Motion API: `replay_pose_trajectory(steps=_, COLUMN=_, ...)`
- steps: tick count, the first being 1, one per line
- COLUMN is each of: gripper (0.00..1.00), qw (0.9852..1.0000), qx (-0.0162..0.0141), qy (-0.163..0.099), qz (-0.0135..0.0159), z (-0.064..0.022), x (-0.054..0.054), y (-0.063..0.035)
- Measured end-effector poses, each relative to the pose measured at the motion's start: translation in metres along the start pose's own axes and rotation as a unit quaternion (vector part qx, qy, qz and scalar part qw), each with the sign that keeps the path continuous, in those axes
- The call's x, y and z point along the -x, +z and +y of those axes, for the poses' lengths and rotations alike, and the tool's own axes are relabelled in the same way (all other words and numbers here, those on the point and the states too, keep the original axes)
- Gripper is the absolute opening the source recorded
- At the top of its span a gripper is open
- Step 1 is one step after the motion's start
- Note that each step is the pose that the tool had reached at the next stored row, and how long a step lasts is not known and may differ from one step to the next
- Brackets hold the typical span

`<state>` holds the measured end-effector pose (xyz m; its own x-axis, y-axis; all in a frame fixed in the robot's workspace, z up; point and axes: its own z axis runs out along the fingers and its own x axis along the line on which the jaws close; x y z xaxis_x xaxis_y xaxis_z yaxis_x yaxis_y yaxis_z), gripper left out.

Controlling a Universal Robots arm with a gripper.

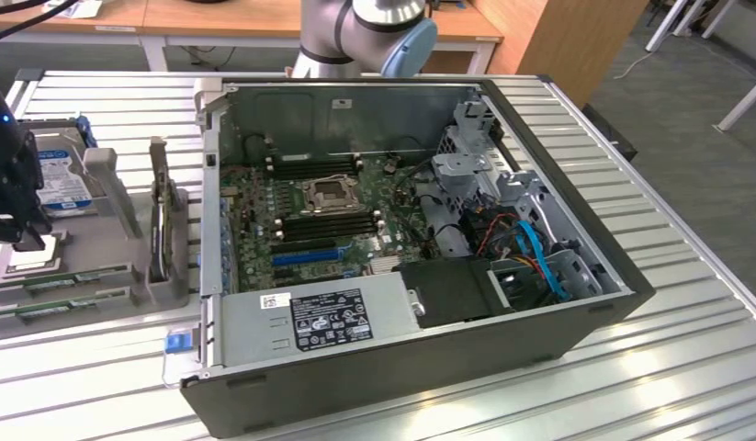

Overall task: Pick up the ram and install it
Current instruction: 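Pick up the ram and move it above insertion slot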

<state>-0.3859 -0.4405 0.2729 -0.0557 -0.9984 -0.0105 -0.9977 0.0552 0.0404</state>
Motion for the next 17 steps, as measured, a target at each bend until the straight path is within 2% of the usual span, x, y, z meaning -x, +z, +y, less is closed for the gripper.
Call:
replay_pose_trajectory(steps=13, gripper=0.29, qw=1.0000, qx=0.0000, qy=0.000, qz=0.0000, z=-0.0001, x=-0.0022, y=0.0001)
replay_pose_trajectory(steps=17, gripper=0.29, qw=1.0000, qx=0.0000, qy=0.000, qz=0.0000, z=-0.0003, x=-0.0028, y=0.0039)
